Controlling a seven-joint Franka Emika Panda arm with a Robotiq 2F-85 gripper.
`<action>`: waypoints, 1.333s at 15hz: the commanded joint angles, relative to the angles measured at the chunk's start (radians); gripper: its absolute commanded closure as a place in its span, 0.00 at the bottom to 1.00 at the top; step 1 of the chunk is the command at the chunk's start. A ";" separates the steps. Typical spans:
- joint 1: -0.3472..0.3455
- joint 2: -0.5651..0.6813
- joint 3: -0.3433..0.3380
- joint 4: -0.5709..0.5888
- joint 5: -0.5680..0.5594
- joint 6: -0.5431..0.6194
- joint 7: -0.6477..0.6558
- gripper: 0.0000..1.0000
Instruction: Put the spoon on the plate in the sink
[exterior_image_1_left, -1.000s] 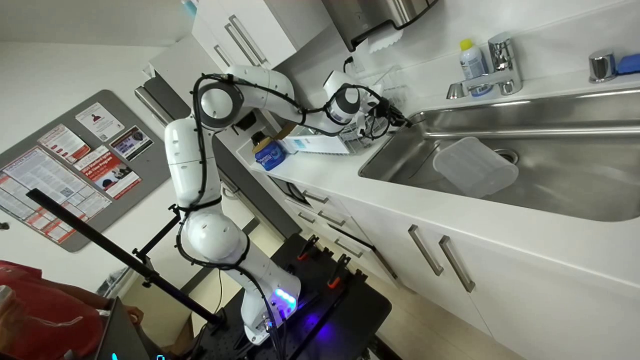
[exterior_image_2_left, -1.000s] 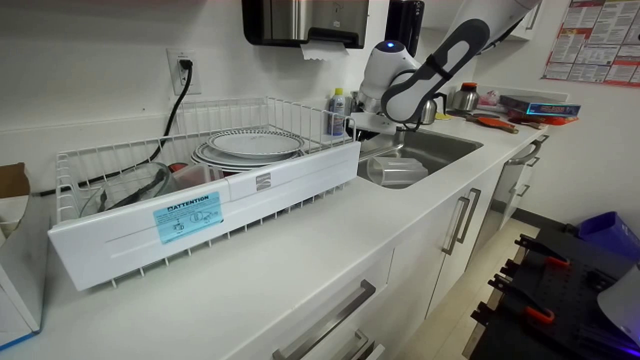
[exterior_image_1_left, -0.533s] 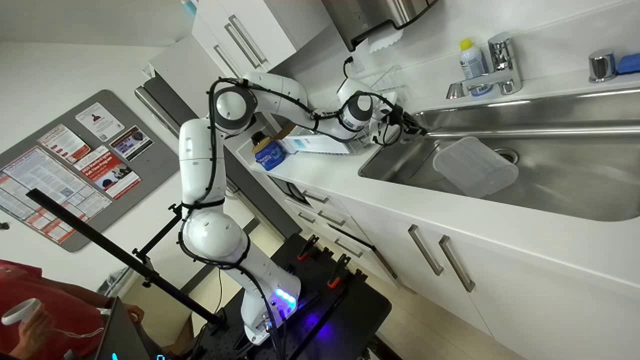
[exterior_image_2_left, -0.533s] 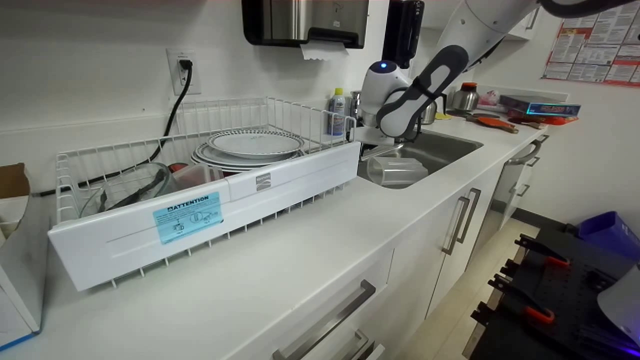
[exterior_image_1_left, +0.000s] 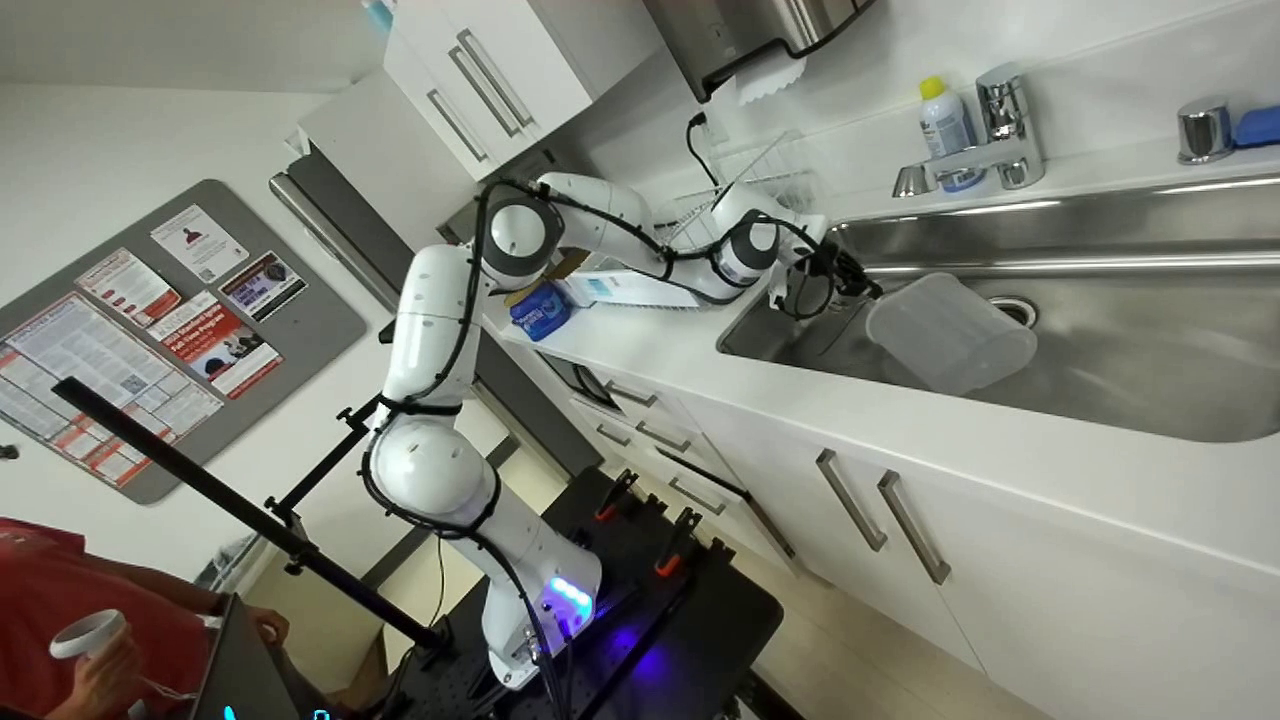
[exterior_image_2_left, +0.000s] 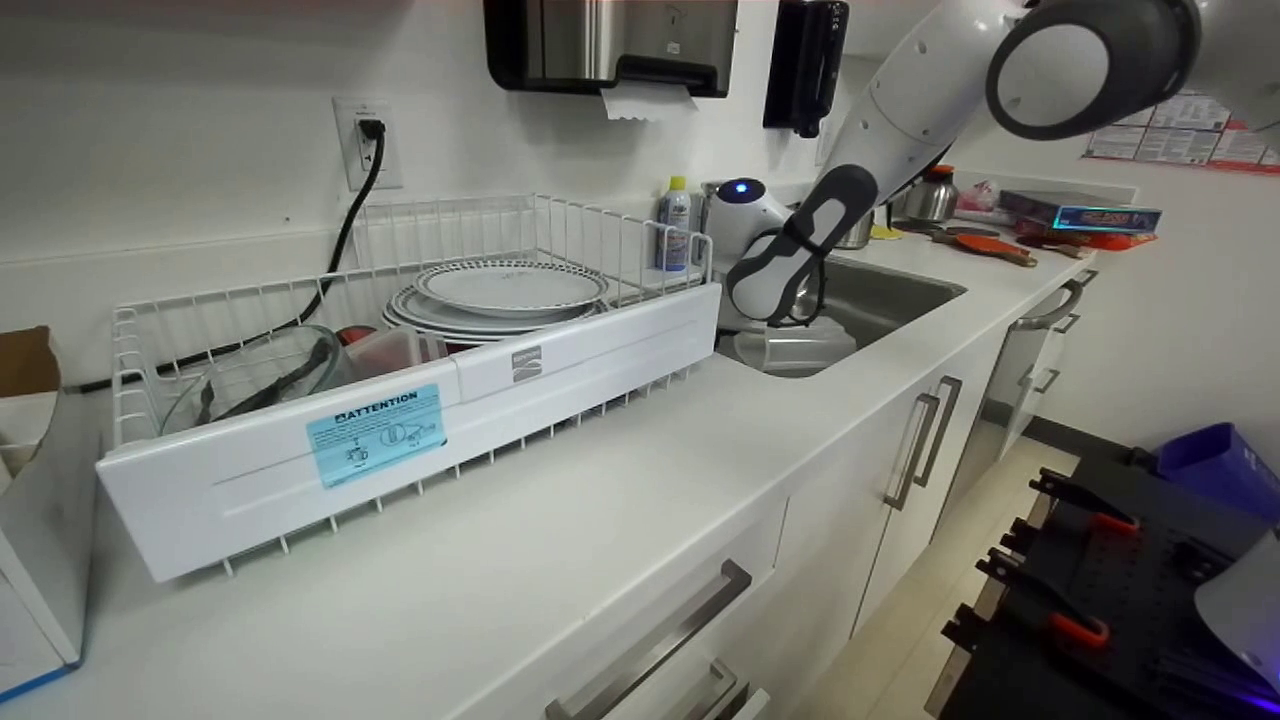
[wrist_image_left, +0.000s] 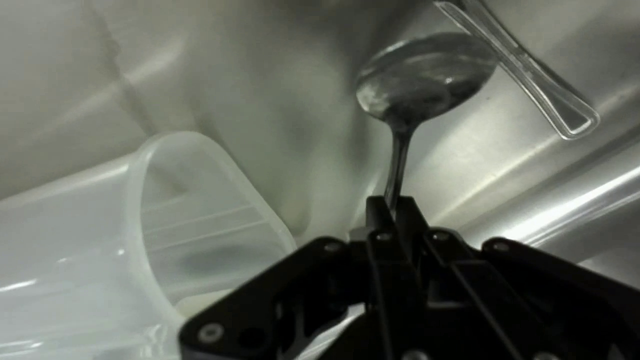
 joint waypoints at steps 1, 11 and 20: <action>-0.005 0.094 -0.016 0.133 0.066 -0.077 -0.034 0.98; -0.045 0.209 -0.001 0.332 0.094 -0.262 -0.037 0.65; -0.047 0.027 0.045 0.152 0.089 -0.214 -0.184 0.01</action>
